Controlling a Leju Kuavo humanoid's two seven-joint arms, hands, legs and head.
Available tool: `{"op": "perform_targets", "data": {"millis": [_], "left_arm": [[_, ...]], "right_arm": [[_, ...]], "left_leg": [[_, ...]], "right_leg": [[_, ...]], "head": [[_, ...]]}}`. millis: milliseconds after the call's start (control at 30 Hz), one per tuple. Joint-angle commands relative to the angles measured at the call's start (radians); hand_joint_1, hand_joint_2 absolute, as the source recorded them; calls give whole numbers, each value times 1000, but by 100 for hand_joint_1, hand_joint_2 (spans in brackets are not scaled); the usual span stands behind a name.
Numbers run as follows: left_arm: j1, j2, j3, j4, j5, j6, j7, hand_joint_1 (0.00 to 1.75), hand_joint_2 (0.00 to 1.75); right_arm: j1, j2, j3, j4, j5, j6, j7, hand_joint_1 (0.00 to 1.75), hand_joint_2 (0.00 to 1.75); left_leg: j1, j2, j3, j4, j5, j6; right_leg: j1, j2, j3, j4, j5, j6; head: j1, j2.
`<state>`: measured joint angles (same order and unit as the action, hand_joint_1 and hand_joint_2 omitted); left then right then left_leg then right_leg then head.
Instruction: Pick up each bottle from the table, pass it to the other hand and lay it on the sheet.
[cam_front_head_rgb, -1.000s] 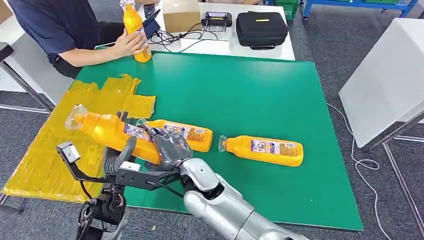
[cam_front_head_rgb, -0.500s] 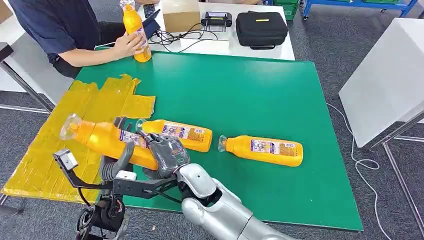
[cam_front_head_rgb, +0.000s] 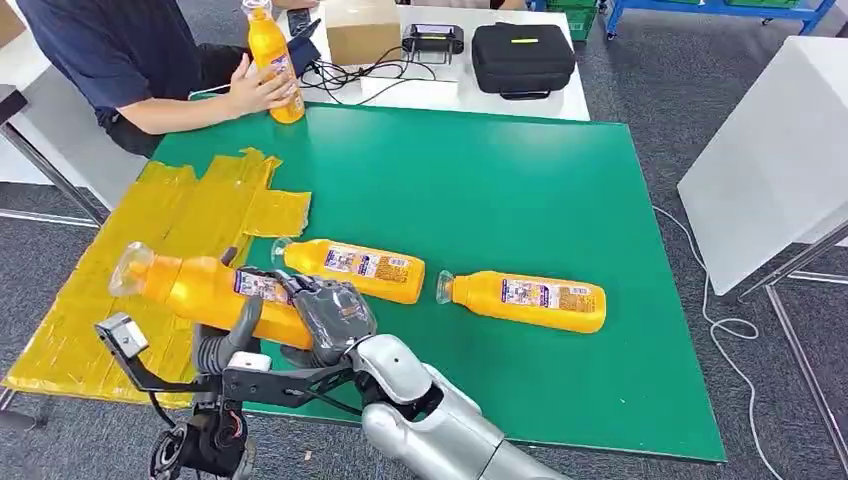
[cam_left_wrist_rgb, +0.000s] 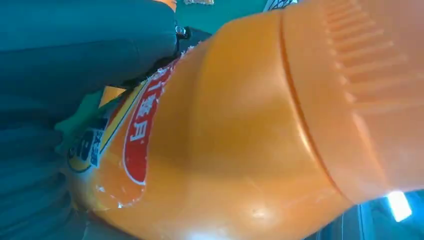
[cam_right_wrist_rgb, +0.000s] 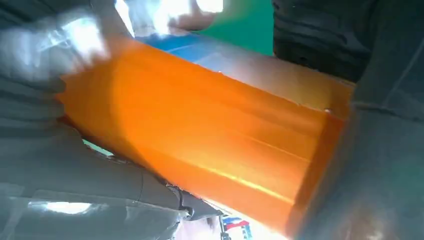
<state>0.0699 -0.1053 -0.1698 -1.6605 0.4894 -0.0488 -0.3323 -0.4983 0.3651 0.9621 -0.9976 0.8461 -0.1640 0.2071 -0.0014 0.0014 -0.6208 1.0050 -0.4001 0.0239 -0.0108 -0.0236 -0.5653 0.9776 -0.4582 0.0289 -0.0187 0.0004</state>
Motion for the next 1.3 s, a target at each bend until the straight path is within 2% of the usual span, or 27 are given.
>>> {"op": "perform_targets", "data": {"millis": [33, 67, 100, 233, 300, 367, 533, 667, 733, 833, 1100, 1167, 1300], "left_arm": [[-43, -9, -15, -20, -22, -2, -1, 175, 175], [-43, -8, -15, -25, -28, -2, -2, 175, 175], [-43, -8, -13, -29, -30, -3, -2, 175, 175], [-42, -5, 11, -33, -39, -3, 1, 175, 175], [-48, 9, 36, -20, -69, 16, -3, 175, 175], [-58, 29, 70, 13, -84, 27, -1, 175, 175], [-69, 42, 93, 47, -110, 45, -7, 175, 175], [-76, 82, 146, 119, -166, 93, -37, 175, 175], [-91, 93, 163, 146, -287, 163, -80, 175, 175], [-177, 112, 217, 268, -691, 455, -91, 175, 175], [-193, 109, 249, 296, -725, 458, -105, 175, 175], [-214, 131, 265, 354, -935, 607, -86, 175, 175], [-279, 169, 300, 522, -1169, 704, -75, 175, 175]], "right_arm": [[17, -56, -1, 13, 9, -21, 15, 73, 175], [15, -64, -21, 2, -2, -38, 19, 0, 175], [15, -72, -36, -16, -20, -45, 11, 0, 0], [30, -106, -90, -90, -34, -60, 13, 0, 0], [53, -123, -124, -147, -36, -64, 13, 0, 0], [74, -139, -159, -194, -35, -75, 3, 0, 0], [86, -146, -182, -217, -36, -84, -7, 0, 0], [128, -170, -253, -289, -39, -99, -24, 0, 0], [156, -174, -286, -320, -30, -95, -35, 0, 0], [218, -182, -335, -397, 6, -72, -53, 0, 0], [228, -178, -343, -408, 13, -63, -56, 0, 0], [246, -181, -357, -411, 24, -65, -62, 0, 0], [283, -198, -378, -455, 30, -73, -71, 0, 0]], "left_leg": [[1, -4, 4, -1, -1, -1], [1, -5, 6, -1, -1, -2], [1, -4, 3, -1, 0, -1], [2, -5, 6, 0, -2, -2], [1, -4, 2, 0, 0, -1], [1, -4, 5, -1, -1, -2], [0, -2, 4, -1, 0, -1], [1, -4, 5, -2, 0, -2], [0, -3, 4, -2, 0, -1], [1, -5, 4, -2, 0, -1], [1, -3, 3, -1, -1, -1], [1, -4, 5, -1, -1, -2], [1, -5, 7, -3, -1, -2]], "right_leg": [[1, -2, 6, -2, -1, -1], [1, -2, 9, -3, -3, -1], [1, -2, 5, -2, -1, -1], [2, -3, 9, -3, -3, -1], [1, -2, 4, -2, -1, -1], [1, -2, 8, -2, -2, -1], [0, 0, 5, -2, -1, -1], [0, -2, 7, -3, -1, -1], [0, -1, 5, -2, -1, -1], [1, -3, 7, -2, -1, -1], [0, -1, 5, -2, -1, -1], [1, -1, 8, -2, -2, -1], [1, -2, 10, -3, -2, -2]], "head": [[0, 0], [0, 0], [0, 0], [0, 0], [0, 0], [0, 0], [0, 0], [0, 0], [0, 0], [0, 0], [0, 0], [0, 0], [0, 0]]}}
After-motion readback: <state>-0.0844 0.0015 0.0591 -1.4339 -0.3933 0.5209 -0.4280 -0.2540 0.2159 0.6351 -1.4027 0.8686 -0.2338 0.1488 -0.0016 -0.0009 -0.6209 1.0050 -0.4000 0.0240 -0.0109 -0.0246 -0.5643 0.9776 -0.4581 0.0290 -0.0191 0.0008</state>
